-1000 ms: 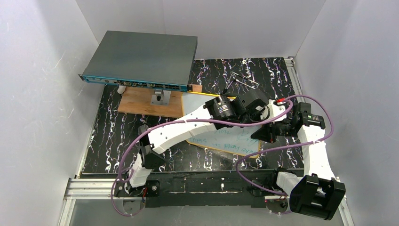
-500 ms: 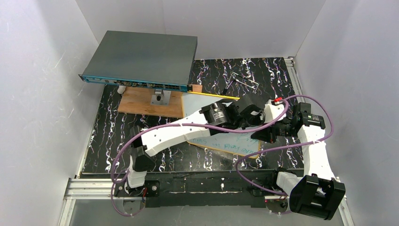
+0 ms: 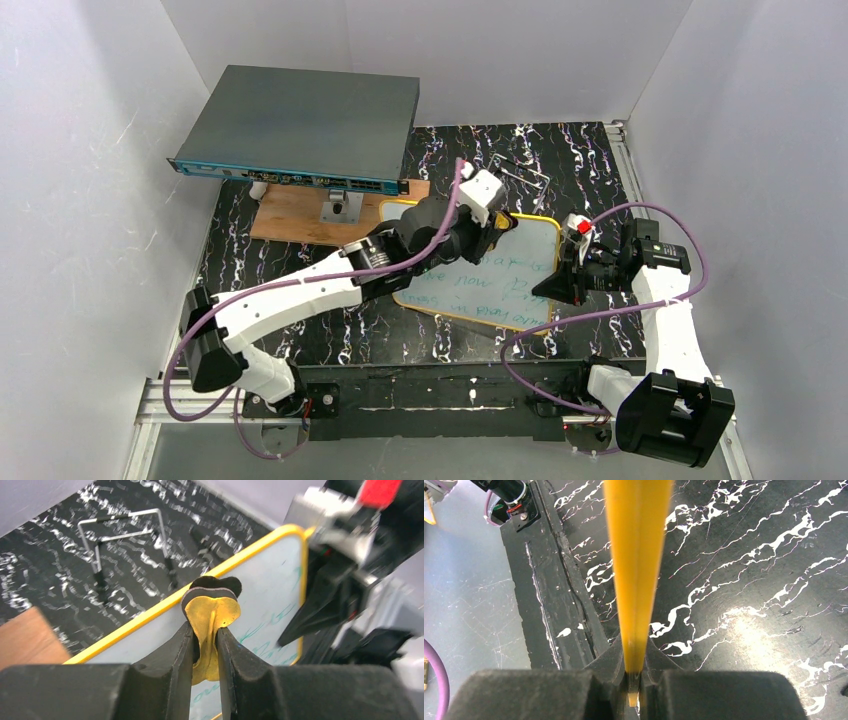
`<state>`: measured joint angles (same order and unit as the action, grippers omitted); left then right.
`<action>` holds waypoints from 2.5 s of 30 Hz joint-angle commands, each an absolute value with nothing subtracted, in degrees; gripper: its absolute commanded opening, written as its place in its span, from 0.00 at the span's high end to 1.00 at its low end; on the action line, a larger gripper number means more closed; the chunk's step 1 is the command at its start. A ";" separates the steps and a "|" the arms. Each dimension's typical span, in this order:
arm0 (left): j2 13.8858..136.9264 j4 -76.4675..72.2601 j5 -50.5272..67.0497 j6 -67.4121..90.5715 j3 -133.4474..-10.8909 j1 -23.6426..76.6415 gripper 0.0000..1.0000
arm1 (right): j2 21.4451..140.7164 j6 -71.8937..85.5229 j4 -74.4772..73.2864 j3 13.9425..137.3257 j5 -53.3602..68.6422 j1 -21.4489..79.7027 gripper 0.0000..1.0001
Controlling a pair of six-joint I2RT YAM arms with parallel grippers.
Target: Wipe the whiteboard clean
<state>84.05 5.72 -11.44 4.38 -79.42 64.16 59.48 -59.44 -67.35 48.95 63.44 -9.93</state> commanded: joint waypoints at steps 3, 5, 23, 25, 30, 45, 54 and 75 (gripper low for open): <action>81.65 -19.18 -12.76 23.55 -72.27 65.57 1.00 | 59.02 -61.69 -68.93 49.48 60.42 -9.24 0.99; 82.99 -22.79 -17.26 24.77 -71.04 67.65 1.00 | 58.65 -60.33 -68.21 49.44 60.64 -9.23 0.99; 103.35 -56.51 -59.64 1.09 -77.08 82.53 1.00 | 54.55 -45.14 -58.48 48.76 59.44 -8.54 0.99; 105.00 -60.65 -60.76 -2.64 -77.69 82.59 1.00 | 54.01 -44.99 -58.35 48.68 59.50 -8.49 0.99; 107.32 -66.97 -62.12 -9.97 -80.69 82.34 1.00 | 53.19 -44.84 -58.23 48.53 59.55 -8.03 0.99; 100.94 -36.70 -48.87 22.38 -77.04 81.15 1.00 | 52.94 -43.80 -57.14 48.11 58.69 -7.58 0.99; 102.74 -26.36 -46.81 31.30 -78.46 82.04 1.00 | 53.17 -43.56 -56.87 48.07 58.53 -7.51 0.99; 102.43 -28.06 -45.47 16.96 -87.60 73.96 1.00 | 53.36 -43.77 -56.87 47.89 58.36 -7.31 0.99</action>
<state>102.76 -25.06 -44.01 20.93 -83.94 77.56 54.50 -38.26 -55.99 47.72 59.31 -8.51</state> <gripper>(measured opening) 0.188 0.129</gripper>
